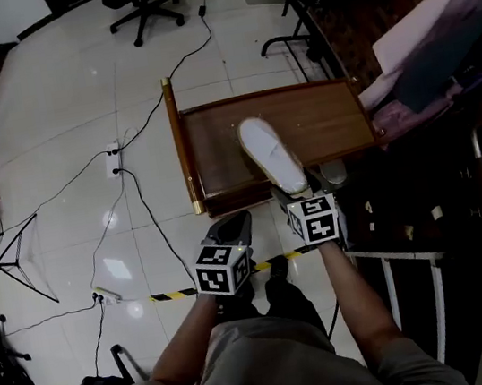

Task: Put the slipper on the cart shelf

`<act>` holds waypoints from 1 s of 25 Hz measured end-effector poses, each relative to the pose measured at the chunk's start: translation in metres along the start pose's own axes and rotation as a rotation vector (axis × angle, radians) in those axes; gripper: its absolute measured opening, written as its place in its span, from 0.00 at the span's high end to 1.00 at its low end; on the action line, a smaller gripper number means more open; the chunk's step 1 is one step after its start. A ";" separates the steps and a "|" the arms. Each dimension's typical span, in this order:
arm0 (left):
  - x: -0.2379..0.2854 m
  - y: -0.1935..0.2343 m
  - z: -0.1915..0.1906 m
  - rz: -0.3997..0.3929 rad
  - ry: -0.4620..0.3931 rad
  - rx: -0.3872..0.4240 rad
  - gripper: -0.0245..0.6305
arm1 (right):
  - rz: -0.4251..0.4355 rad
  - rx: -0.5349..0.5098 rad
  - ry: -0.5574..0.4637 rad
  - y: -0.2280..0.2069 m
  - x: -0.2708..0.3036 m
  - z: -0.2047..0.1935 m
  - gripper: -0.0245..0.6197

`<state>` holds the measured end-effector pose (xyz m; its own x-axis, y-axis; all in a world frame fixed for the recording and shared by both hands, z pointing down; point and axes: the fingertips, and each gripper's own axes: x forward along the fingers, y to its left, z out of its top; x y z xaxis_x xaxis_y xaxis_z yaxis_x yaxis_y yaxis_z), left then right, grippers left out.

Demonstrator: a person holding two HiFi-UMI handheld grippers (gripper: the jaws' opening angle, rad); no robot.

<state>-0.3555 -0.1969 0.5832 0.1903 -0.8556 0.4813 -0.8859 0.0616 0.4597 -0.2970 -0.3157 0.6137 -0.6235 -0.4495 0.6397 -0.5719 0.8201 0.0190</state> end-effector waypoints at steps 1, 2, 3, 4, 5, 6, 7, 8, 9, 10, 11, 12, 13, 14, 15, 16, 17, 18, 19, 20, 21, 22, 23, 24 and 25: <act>0.003 -0.009 0.001 -0.025 0.006 0.016 0.95 | -0.019 0.008 -0.009 -0.007 -0.013 -0.001 0.40; 0.007 -0.019 0.002 -0.051 0.012 0.032 0.95 | -0.038 0.018 -0.019 -0.014 -0.027 -0.002 0.40; 0.009 -0.029 0.003 -0.076 0.018 0.048 0.95 | -0.055 0.029 -0.028 -0.020 -0.041 -0.003 0.40; 0.012 -0.040 0.003 -0.101 0.025 0.063 0.95 | -0.072 0.042 -0.036 -0.027 -0.056 -0.005 0.40; 0.014 -0.051 0.003 -0.125 0.031 0.076 0.95 | -0.089 0.056 -0.044 -0.034 -0.073 -0.009 0.40; 0.016 -0.064 0.002 -0.149 0.037 0.089 0.95 | -0.106 0.069 -0.051 -0.040 -0.089 -0.013 0.40; 0.019 -0.077 0.001 -0.174 0.043 0.103 0.95 | -0.124 0.081 -0.059 -0.047 -0.106 -0.017 0.40; 0.023 -0.089 0.000 -0.199 0.049 0.119 0.95 | -0.142 0.092 -0.067 -0.054 -0.123 -0.022 0.40; 0.026 -0.102 -0.001 -0.225 0.057 0.136 0.95 | -0.162 0.104 -0.076 -0.059 -0.140 -0.027 0.40; 0.029 -0.116 -0.002 -0.251 0.066 0.153 0.95 | -0.184 0.119 -0.086 -0.065 -0.157 -0.032 0.40; 0.032 -0.131 -0.004 -0.279 0.075 0.170 0.95 | -0.208 0.137 -0.096 -0.069 -0.176 -0.038 0.40; 0.034 -0.146 -0.006 -0.307 0.084 0.187 0.95 | -0.232 0.156 -0.106 -0.074 -0.195 -0.045 0.40; 0.035 -0.163 -0.010 -0.335 0.093 0.205 0.95 | -0.254 0.174 -0.117 -0.077 -0.214 -0.053 0.40; 0.037 -0.180 -0.015 -0.360 0.100 0.224 0.95 | -0.274 0.190 -0.128 -0.081 -0.234 -0.062 0.40; 0.037 -0.198 -0.021 -0.384 0.107 0.243 0.95 | -0.292 0.205 -0.141 -0.084 -0.253 -0.071 0.40; 0.037 -0.216 -0.028 -0.407 0.114 0.261 0.95 | -0.308 0.220 -0.152 -0.085 -0.274 -0.080 0.40; 0.036 -0.234 -0.036 -0.428 0.123 0.278 0.95 | -0.325 0.233 -0.162 -0.087 -0.294 -0.091 0.40; 0.034 -0.252 -0.045 -0.446 0.132 0.291 0.95 | -0.340 0.245 -0.167 -0.087 -0.315 -0.103 0.40; 0.030 -0.270 -0.055 -0.464 0.140 0.300 0.95 | -0.354 0.255 -0.168 -0.087 -0.336 -0.115 0.40; 0.026 -0.288 -0.065 -0.482 0.148 0.310 0.95 | -0.366 0.262 -0.167 -0.086 -0.357 -0.129 0.40; 0.022 -0.304 -0.075 -0.500 0.155 0.322 0.95 | -0.379 0.268 -0.164 -0.084 -0.376 -0.143 0.40; 0.018 -0.320 -0.085 -0.518 0.161 0.337 0.95 | -0.395 0.274 -0.160 -0.082 -0.395 -0.157 0.40; 0.015 -0.337 -0.094 -0.538 0.168 0.353 0.95 | -0.414 0.285 -0.158 -0.080 -0.413 -0.172 0.40; 0.012 -0.353 -0.104 -0.562 0.176 0.370 0.95 | -0.436 0.300 -0.157 -0.078 -0.432 -0.187 0.40; 0.008 -0.370 -0.115 -0.587 0.184 0.387 0.95 | -0.459 0.317 -0.156 -0.076 -0.450 -0.202 0.40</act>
<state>0.0226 -0.1678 0.5024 0.7180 -0.5895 0.3700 -0.6959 -0.5966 0.3998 0.1345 -0.1039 0.4796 -0.3310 -0.8009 0.4991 -0.9191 0.3933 0.0216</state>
